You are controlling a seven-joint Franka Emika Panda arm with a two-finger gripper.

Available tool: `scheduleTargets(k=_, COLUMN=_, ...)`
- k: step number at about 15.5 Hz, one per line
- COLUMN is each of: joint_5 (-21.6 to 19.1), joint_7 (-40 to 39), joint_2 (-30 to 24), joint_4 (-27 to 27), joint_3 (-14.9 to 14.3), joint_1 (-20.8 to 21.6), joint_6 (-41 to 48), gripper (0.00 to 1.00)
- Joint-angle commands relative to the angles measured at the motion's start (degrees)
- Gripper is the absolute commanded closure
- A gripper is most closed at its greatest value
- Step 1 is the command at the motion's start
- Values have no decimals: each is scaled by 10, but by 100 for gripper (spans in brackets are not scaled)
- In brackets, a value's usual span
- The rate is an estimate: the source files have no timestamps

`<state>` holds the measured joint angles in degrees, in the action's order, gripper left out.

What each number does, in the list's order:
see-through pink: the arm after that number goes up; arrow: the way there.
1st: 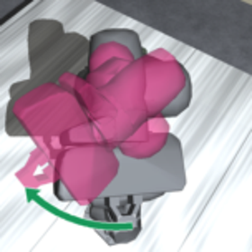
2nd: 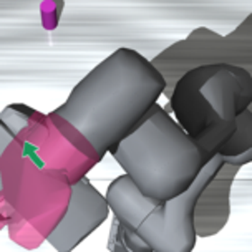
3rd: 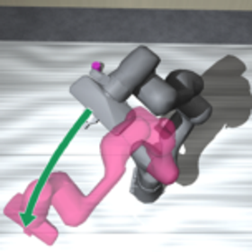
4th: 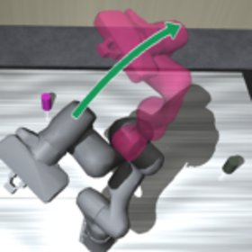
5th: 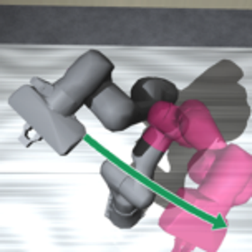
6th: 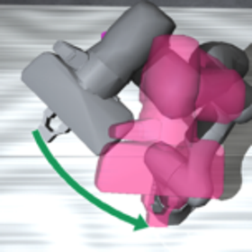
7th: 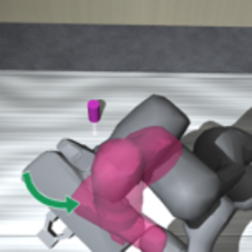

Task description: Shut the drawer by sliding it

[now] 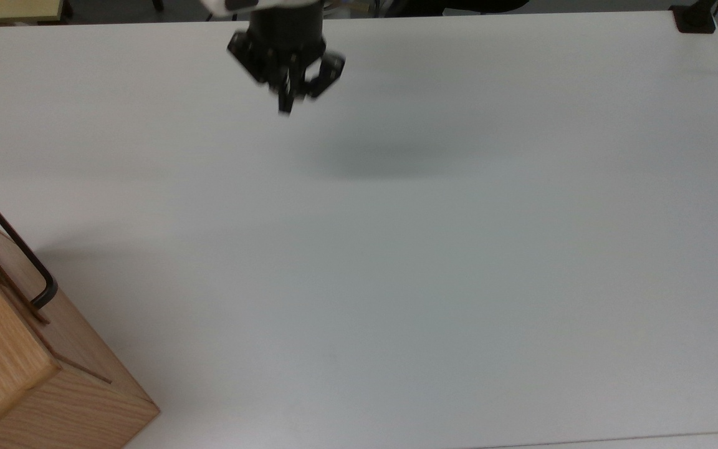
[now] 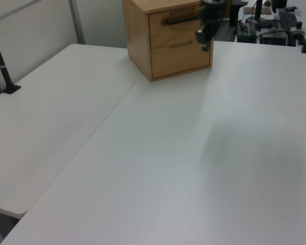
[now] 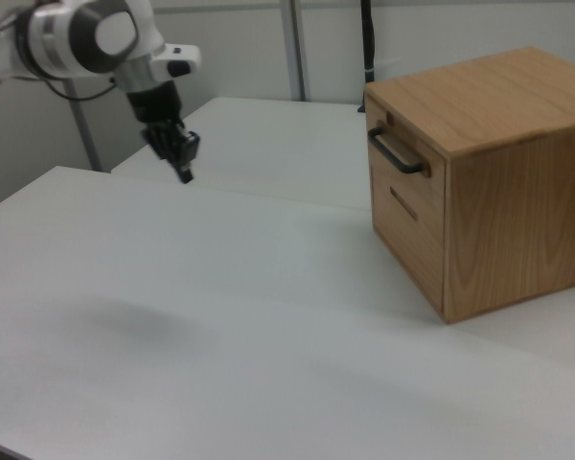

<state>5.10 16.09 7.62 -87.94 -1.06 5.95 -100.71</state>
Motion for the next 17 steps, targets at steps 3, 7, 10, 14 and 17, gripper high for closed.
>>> scheduleTargets(k=3, joint_5=-25, joint_7=-162, joint_2=-73, joint_4=-55, joint_3=-9, joint_1=0, joint_6=86, gripper=94)
scheduleTargets(k=7, joint_5=-25, joint_7=-211, joint_2=-93, joint_4=-72, joint_3=-14, joint_1=-7, joint_6=90, gripper=0)
scheduleTargets(k=10, joint_5=-24, joint_7=-198, joint_2=-88, joint_4=-66, joint_3=-14, joint_1=-11, joint_6=90, gripper=0)
scheduleTargets(k=14, joint_5=-18, joint_7=-173, joint_2=-87, joint_4=-65, joint_3=-15, joint_1=-11, joint_6=90, gripper=0)
scheduleTargets(k=17, joint_5=-24, joint_7=-171, joint_2=-85, joint_4=-58, joint_3=-17, joint_1=-11, joint_6=90, gripper=0)
